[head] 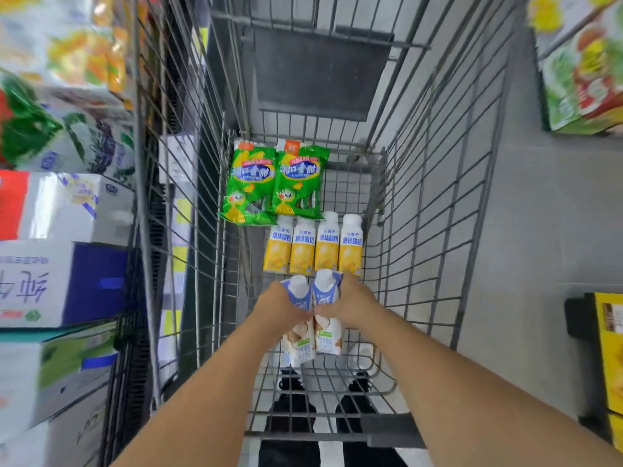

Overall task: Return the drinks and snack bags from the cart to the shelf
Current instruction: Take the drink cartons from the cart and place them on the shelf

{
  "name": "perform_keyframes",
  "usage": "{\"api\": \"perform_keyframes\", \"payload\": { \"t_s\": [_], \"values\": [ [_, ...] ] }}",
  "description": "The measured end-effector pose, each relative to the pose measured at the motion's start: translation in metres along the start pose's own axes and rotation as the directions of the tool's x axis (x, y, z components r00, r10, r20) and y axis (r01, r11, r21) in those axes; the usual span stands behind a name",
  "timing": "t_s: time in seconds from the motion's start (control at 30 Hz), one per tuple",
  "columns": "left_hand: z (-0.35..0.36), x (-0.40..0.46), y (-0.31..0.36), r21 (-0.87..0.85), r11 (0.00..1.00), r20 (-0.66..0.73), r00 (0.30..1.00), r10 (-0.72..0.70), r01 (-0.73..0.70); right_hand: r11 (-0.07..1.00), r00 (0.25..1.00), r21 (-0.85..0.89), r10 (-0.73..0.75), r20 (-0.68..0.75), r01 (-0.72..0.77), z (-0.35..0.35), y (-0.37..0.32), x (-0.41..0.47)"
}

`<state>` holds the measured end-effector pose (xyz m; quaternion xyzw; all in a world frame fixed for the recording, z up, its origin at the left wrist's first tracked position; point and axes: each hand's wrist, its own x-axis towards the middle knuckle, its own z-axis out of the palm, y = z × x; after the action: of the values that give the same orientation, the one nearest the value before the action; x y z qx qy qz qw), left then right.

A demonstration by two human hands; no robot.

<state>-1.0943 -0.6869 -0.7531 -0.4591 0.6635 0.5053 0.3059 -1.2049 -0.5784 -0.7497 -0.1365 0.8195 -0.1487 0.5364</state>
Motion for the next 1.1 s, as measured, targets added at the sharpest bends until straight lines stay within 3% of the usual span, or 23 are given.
{"api": "perform_keyframes", "payload": {
  "t_s": [0.23,0.4,0.57,0.77,1.1],
  "values": [
    [-0.092,-0.127,0.076,-0.181,0.973,-0.168,0.979,0.113,-0.143,0.974,0.978,-0.105,-0.207,-0.033,0.203,-0.096,-0.105,-0.097],
    [-0.162,-0.237,0.125,-0.256,0.905,-0.358,0.903,0.237,-0.339,0.867,0.88,-0.211,-0.471,-0.057,0.451,-0.167,-0.203,-0.2],
    [-0.202,-0.356,0.145,-0.248,0.83,-0.605,0.749,0.27,-0.5,0.674,0.684,-0.262,-0.726,-0.062,0.691,-0.204,-0.273,-0.297],
    [-0.207,-0.493,0.14,-0.166,0.785,-0.816,0.53,0.231,-0.597,0.384,0.422,-0.307,-0.904,0.067,0.871,-0.206,-0.319,-0.412],
    [-0.126,-0.668,-0.009,-0.282,0.821,-0.954,0.235,-0.186,-0.497,-0.032,0.036,-0.162,-0.915,0.401,0.986,-0.073,-0.316,-0.574]
  ]
}}
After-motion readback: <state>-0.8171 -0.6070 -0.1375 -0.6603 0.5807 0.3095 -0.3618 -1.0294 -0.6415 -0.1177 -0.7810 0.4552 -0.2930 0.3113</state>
